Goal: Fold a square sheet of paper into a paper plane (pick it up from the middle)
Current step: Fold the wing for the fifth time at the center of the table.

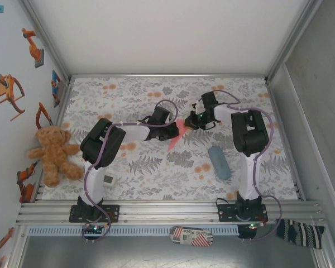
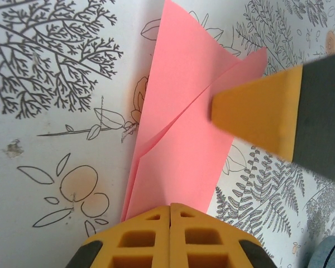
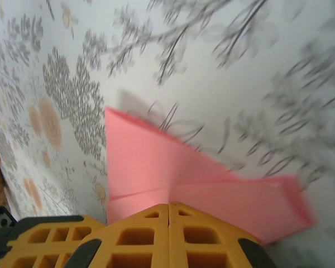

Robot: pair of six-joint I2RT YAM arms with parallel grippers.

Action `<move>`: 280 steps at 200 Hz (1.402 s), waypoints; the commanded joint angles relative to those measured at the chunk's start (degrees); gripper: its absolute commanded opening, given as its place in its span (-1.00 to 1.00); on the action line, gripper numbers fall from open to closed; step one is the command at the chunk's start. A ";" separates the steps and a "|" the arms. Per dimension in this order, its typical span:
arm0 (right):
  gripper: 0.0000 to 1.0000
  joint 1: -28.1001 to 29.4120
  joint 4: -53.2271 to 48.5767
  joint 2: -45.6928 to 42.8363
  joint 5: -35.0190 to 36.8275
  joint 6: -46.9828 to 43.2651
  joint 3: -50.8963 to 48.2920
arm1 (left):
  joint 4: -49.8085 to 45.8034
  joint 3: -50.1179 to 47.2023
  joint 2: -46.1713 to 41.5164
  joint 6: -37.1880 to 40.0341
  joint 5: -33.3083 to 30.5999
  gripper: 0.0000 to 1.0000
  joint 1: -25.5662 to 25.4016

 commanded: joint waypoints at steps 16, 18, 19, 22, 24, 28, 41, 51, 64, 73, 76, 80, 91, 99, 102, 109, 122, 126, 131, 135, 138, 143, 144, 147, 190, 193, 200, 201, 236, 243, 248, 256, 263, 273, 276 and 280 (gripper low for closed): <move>-1.00 -5.60 0.42 3.79 7.95 -1.13 4.27 | -15.78 -3.75 2.95 0.71 -3.22 -1.00 -0.12; -1.00 -5.63 0.35 3.70 7.87 -1.15 4.44 | -15.78 -3.65 3.04 0.72 -3.20 -1.00 -0.12; -1.00 -5.65 0.25 3.62 7.90 -1.20 4.50 | -15.78 -3.62 3.01 0.76 -3.20 -1.00 -0.13; -1.00 -5.81 0.05 3.35 7.80 -1.31 4.61 | -15.73 -3.51 2.98 0.80 -3.17 -1.00 -0.07; -1.00 -5.77 0.06 3.24 7.76 -1.39 4.70 | -15.77 -3.44 3.06 0.80 -3.08 -1.00 -0.10; -1.00 -5.83 -0.12 2.63 7.75 -1.47 4.79 | -15.86 -3.21 3.15 0.89 -3.08 -1.00 -0.12; -1.00 -5.76 -0.01 0.08 7.71 -1.95 4.33 | -15.84 -2.55 3.21 0.98 -2.78 -1.00 -0.07; -1.00 -5.75 0.67 -2.65 7.23 -1.92 3.27 | -15.85 -2.15 3.20 1.06 -2.67 -1.00 -0.07; -1.00 -5.53 2.05 -6.03 5.95 -1.53 0.87 | -15.87 -1.60 3.29 1.07 -2.30 -1.00 -0.12; -1.00 -5.03 3.08 -8.02 5.08 -1.34 -1.20 | -15.75 -1.20 3.26 1.07 -2.15 -1.00 -0.11; -1.00 -4.80 3.24 -8.54 4.89 -1.29 -2.00 | -15.73 -1.15 3.26 0.99 -2.07 -1.00 -0.14; -1.00 -4.36 3.26 -9.13 4.84 -1.18 -2.90 | -15.63 -1.01 3.23 0.98 -2.08 -1.00 -0.06; -1.00 -3.19 3.70 -10.14 4.26 -0.69 -5.15 | -15.68 -0.55 3.09 0.89 -1.77 -1.00 -0.10; -1.00 -2.26 4.75 -10.51 3.52 -0.01 -6.67 | -15.68 -0.17 2.99 0.90 -1.55 -1.00 -0.14; -1.00 -1.87 5.15 -10.49 3.08 0.26 -7.21 | -15.68 -0.04 3.00 0.94 -1.51 -1.00 -0.11; -1.00 -1.08 5.84 -10.25 2.32 0.77 -8.09 | -15.69 0.24 2.90 0.89 -1.31 -1.00 -0.09; -1.00 0.29 5.70 -9.25 1.97 1.11 -7.96 | -15.69 0.70 2.82 0.88 -1.24 -1.00 -0.07; -1.00 0.70 5.62 -8.83 1.93 1.02 -7.74 | -15.76 0.86 2.74 0.82 -1.19 -1.00 -0.13; -1.00 1.09 5.59 -8.34 1.66 0.97 -7.33 | -15.78 1.04 2.64 0.80 -1.11 -1.00 -0.10; -1.00 1.33 5.44 -7.95 1.49 0.93 -6.97 | -15.78 1.14 2.56 0.80 -1.09 -1.00 -0.06; -1.00 1.44 5.44 -7.64 1.36 0.97 -6.70 | -15.78 1.30 2.58 0.80 -0.95 -1.00 -0.06; -1.00 1.57 5.34 -7.14 1.23 1.05 -6.18 | -15.78 1.45 2.52 0.75 -0.84 -1.00 -0.10; -1.00 1.60 5.30 -6.99 1.19 1.04 -6.13 | -15.78 1.48 2.48 0.73 -0.83 -1.00 -0.08; -1.00 1.69 5.28 -6.72 1.10 1.09 -5.80 | -15.78 1.53 2.42 0.72 -0.77 -1.00 -0.10; -1.00 1.77 0.90 -2.24 3.32 -0.28 -1.88 | -16.02 3.28 0.77 1.52 2.01 -0.93 0.18; -1.00 1.79 0.53 -2.02 3.80 -0.44 -1.74 | -16.04 3.56 0.45 2.04 2.65 -0.92 0.27; -1.00 1.80 -0.30 -1.56 4.69 -1.04 -1.60 | -16.00 4.27 -0.55 3.30 3.50 -0.88 0.42; -1.00 1.80 -0.43 -1.48 4.82 -1.15 -1.60 | -16.02 4.34 -0.72 3.50 3.58 -0.88 0.40; -1.00 1.76 -2.44 -0.14 6.46 -2.96 -1.86 | -14.40 7.12 -4.15 9.53 5.74 -0.77 0.43; -1.00 1.79 -2.46 0.00 6.35 -3.05 -1.93 | -13.49 7.36 -3.79 9.70 6.21 -0.77 0.35; -1.00 1.74 -2.48 0.01 6.27 -3.05 -1.95 | -12.91 7.59 -3.29 9.68 6.52 -0.77 0.30; -1.00 1.73 -2.48 0.11 6.20 -3.04 -1.95 | -12.13 7.95 -2.38 9.39 6.88 -0.77 0.30; -1.00 1.76 -2.48 0.22 6.17 -2.95 -1.93 | -11.75 8.46 -1.41 9.12 7.08 -0.78 0.22; -1.00 1.79 -2.48 0.35 6.09 -2.96 -1.94 | -11.48 9.21 -0.22 8.74 7.39 -0.80 0.17; -1.00 1.80 -2.48 0.41 6.04 -2.98 -1.87 | -11.33 9.38 0.25 8.72 7.62 -0.81 0.09; -1.00 1.78 -2.48 0.50 6.00 -2.96 -1.86 | -11.22 9.71 0.67 8.71 7.89 -0.82 0.02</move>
